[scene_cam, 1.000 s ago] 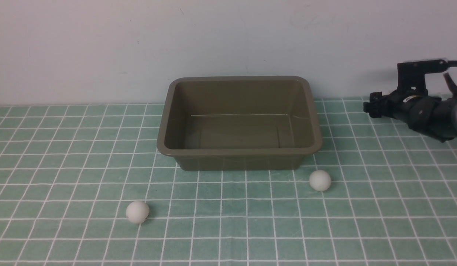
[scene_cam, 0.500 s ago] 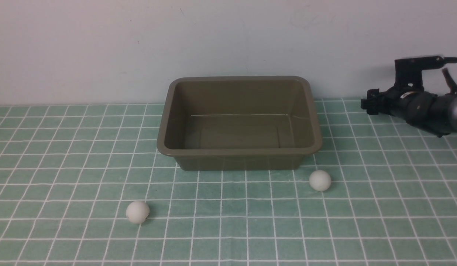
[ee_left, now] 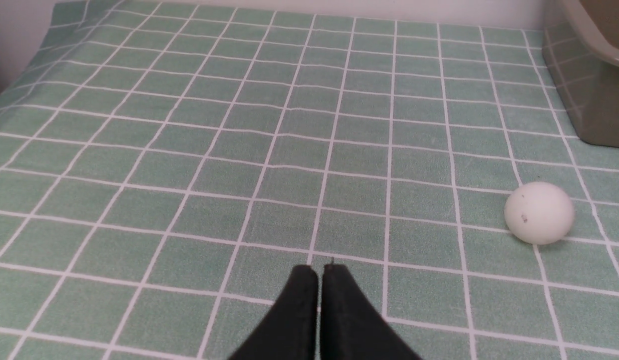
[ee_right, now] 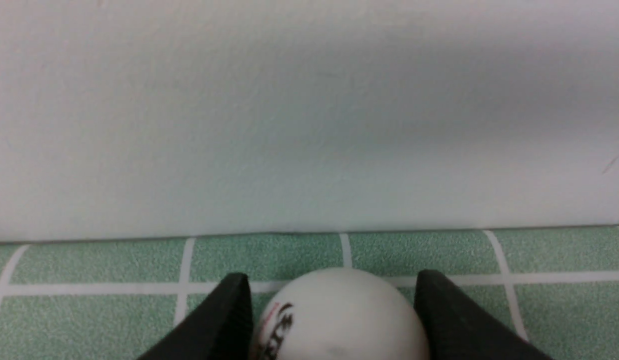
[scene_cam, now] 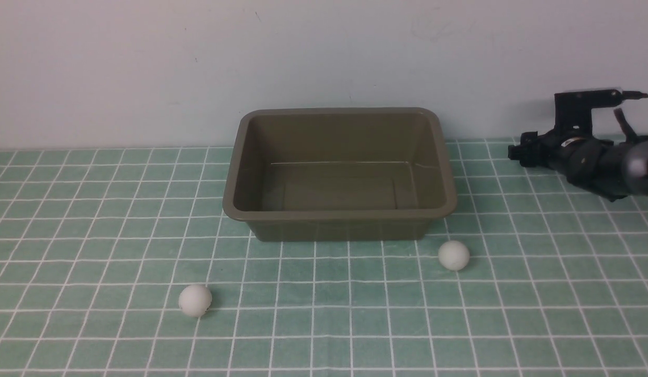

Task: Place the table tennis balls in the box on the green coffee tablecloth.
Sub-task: 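Reach for and grasp a ping pong ball on the table, then release the ping pong ball into the bin and lift the gripper away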

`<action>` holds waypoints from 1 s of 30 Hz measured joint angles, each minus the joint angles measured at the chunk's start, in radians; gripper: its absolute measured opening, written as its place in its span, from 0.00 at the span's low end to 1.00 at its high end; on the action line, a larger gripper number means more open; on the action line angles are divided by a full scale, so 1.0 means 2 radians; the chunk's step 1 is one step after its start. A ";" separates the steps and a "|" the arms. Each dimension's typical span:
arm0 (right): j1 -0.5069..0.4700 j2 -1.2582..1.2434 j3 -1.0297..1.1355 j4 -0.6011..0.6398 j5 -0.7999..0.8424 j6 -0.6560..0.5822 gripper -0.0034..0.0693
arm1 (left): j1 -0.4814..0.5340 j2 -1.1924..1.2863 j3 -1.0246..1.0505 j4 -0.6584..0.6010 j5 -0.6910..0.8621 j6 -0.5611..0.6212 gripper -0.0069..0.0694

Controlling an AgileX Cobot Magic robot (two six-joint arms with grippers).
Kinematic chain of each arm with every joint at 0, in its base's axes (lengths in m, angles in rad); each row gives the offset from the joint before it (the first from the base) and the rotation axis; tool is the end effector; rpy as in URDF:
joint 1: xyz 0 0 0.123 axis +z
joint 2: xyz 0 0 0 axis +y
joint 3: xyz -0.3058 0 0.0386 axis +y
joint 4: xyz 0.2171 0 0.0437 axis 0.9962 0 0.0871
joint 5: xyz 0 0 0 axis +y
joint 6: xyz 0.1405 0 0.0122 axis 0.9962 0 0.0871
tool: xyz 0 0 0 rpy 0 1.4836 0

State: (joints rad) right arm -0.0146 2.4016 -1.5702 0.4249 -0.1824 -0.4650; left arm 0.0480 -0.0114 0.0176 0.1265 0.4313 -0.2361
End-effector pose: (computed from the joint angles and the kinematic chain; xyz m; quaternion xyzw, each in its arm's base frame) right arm 0.5480 -0.0185 0.0929 0.0039 0.8788 -0.0474 0.4748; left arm 0.0431 0.0095 0.1525 -0.0842 0.8141 0.0006 0.5745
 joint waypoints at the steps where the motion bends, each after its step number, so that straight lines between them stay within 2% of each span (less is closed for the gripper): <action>1: 0.000 0.000 0.000 0.001 0.001 0.000 0.62 | 0.000 0.000 0.000 0.000 0.000 0.000 0.09; 4: 0.000 0.000 0.000 0.003 0.003 0.000 0.53 | 0.000 0.000 0.000 0.000 0.000 0.000 0.09; 10: 0.000 -0.003 -0.003 0.003 0.021 -0.008 0.53 | 0.000 0.000 0.000 0.000 0.000 0.000 0.09; 14: 0.000 -0.018 -0.003 0.002 0.077 -0.011 0.53 | 0.000 0.000 0.000 0.000 0.000 0.000 0.09; 17: 0.000 -0.046 -0.003 0.001 0.160 -0.011 0.53 | 0.000 0.000 0.000 0.000 0.000 0.000 0.09; 27: 0.008 -0.129 -0.002 0.000 0.296 -0.006 0.53 | 0.000 0.000 0.000 0.000 0.000 0.000 0.09; 30: 0.033 -0.179 -0.002 0.015 0.352 -0.005 0.53 | 0.000 0.000 0.000 0.000 0.000 0.000 0.09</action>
State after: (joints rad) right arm 0.0515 2.0430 -1.5734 0.4539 0.5225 -0.4750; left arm 0.0480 -0.0114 0.0176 0.1265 0.4313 -0.2361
